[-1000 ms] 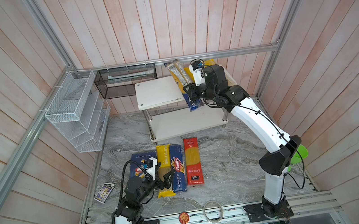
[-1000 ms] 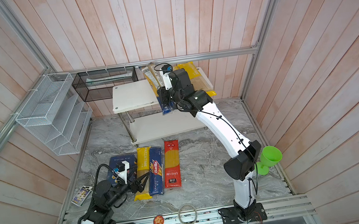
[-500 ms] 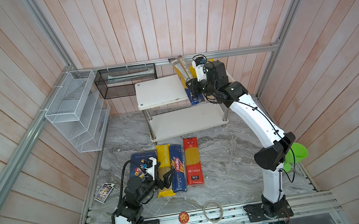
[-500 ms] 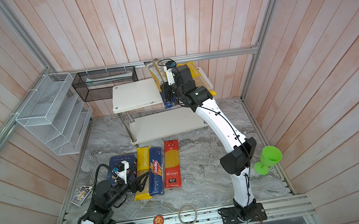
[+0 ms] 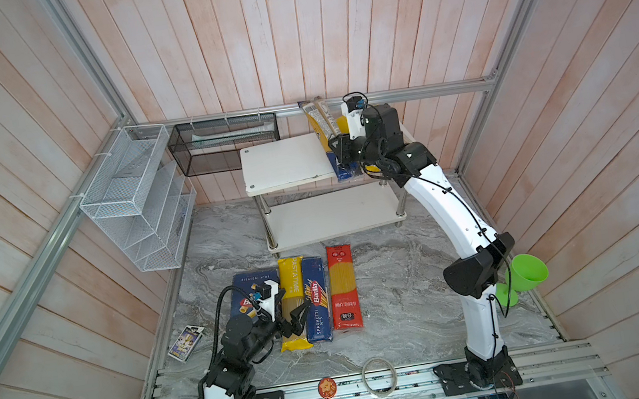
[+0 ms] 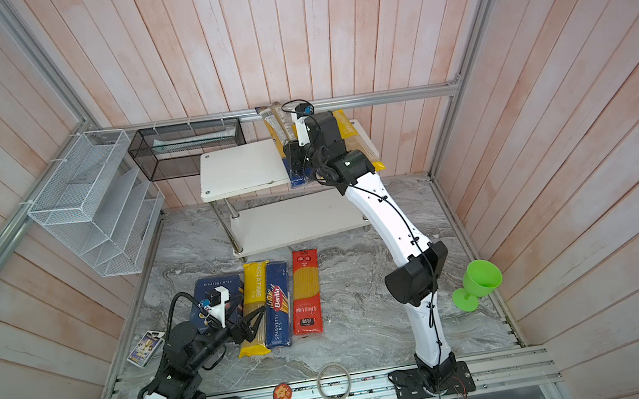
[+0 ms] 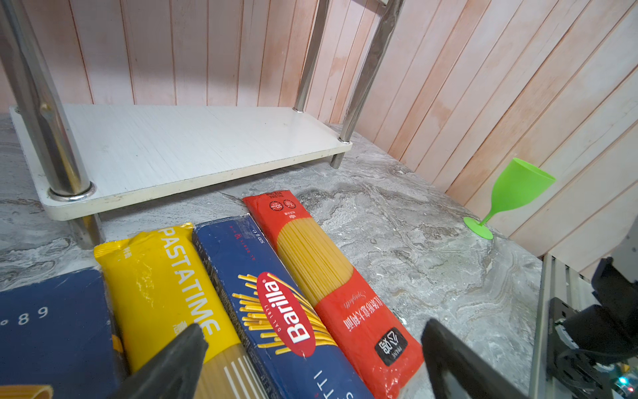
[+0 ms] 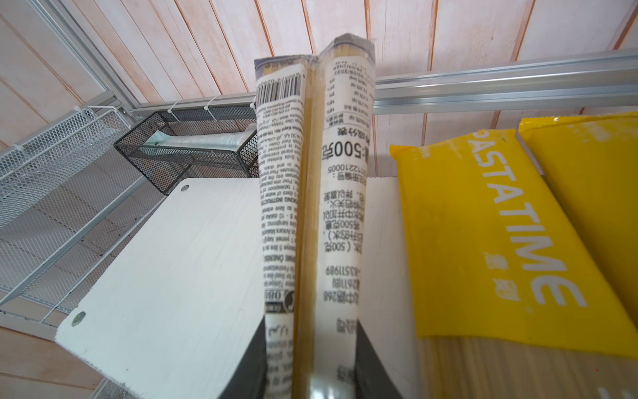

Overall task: Place and organize the pasta boxes and bags onto the shelf
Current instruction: 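Lower the spaghetti pack onto the top shelf beside the yellow bags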

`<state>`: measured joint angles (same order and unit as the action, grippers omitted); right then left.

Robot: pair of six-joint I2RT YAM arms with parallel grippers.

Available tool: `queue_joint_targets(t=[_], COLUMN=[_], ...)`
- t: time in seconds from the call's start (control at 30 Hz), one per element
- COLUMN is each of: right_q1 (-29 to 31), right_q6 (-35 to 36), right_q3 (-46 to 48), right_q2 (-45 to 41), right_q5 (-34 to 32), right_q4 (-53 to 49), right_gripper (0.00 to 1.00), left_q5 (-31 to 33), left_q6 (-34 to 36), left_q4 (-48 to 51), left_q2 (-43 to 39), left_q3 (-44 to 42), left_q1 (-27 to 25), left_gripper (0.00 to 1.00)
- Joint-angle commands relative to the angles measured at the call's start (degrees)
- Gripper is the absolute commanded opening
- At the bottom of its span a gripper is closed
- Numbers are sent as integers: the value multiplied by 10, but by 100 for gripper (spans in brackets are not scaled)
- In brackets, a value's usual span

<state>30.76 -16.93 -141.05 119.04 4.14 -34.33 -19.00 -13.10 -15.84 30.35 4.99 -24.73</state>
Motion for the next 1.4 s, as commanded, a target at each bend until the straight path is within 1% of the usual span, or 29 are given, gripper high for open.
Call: queue_joint_targets(t=[0.0, 0.03, 0.13, 0.33, 0.5, 0.6, 0.7, 0.77, 0.87, 0.9, 1.07, 1.2, 1.37], right_q1=[-7, -7, -6, -3, 14, 26, 43, 56, 60, 60, 60, 60, 61], right_q6=[-9, -10, -12, -15, 15, 35, 49, 52, 42, 39, 40, 49, 51], right_q3=[-17, -14, -3, 13, 26, 72, 162, 248, 350, 370, 429, 425, 432], right_q2=[6, 6, 2, -21, -65, -114, -182, -239, -307, -319, -347, -337, -323], right_q5=[-5, -7, -5, 10, -10, -21, -35, -47, -37, -34, -12, -13, -9], right_q4=[53, 53, 55, 61, 40, 31, 47, 80, 121, 125, 121, 104, 114], right_gripper=[33, 35, 47, 54, 54, 55, 54, 54, 52, 51, 51, 51, 51], left_q5=[3, 3, 3, 3, 4, 3, 2, 3, 1, 2, 1, 1, 4], left_q6=[4, 3, 3, 3, 4, 3, 2, 3, 2, 3, 2, 2, 1], left_q4=[2, 1, 3, 2, 3, 2, 2, 1, 1, 1, 1, 1, 1], left_q2=[-6, -5, -5, -5, -6, -6, -5, -4, -3, -2, -2, -2, -2], left_q3=[6, 6, 6, 6, 6, 6, 6, 5, 6, 6, 6, 6, 5], left_q1=[-1, -1, -2, -2, -1, -2, -2, -1, -2, -2, -2, -1, -1], left_gripper=[100, 100, 100, 100, 100, 100, 100, 100, 100, 100, 100, 100, 100])
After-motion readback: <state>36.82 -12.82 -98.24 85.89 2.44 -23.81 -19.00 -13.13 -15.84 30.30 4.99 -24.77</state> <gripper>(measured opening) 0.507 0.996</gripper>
